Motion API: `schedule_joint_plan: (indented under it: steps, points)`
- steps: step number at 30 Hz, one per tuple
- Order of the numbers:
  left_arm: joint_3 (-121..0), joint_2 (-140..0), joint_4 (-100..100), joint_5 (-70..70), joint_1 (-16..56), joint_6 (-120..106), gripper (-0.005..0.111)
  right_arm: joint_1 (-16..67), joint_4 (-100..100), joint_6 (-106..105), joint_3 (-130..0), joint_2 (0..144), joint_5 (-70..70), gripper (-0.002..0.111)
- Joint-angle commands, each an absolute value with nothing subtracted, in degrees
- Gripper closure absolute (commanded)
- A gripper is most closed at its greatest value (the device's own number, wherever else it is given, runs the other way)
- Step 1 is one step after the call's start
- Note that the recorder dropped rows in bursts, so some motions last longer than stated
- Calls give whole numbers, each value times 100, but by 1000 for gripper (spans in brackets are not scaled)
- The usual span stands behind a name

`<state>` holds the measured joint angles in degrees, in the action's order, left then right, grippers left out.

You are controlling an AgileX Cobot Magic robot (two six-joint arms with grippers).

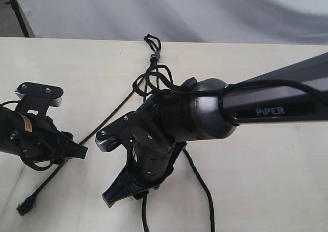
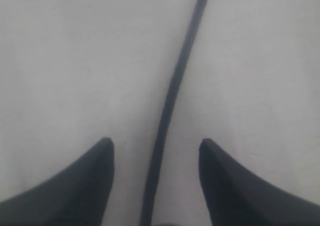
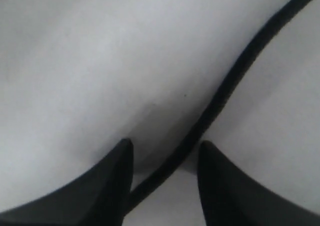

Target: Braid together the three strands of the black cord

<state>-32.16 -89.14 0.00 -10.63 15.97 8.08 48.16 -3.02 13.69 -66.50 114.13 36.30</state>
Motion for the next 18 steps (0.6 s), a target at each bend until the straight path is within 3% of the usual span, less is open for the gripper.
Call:
schedule_joint_plan:
  steps: [1,2,6,12,18]
  points:
    - [-3175,-8887,0,-1070,1586,799,57,4811,-343,1410,-6642,11606,3832,68]
    - [-3175,-8887,0,-1070,1586,800,57,4811,-343,1410,-6642,11606,3860,70]
    - [-3175,-8887,0,-1070,1586,787,57,4811,-343,907,-6812,11606,4185,109]
    - [-3175,-8887,0,-1082,1586,788,57,4667,-2105,1106,-7357,11440,5004,109]
    - [-3175,-8887,0,-1072,1586,788,57,3163,-2008,1393,-7365,11451,4714,109]
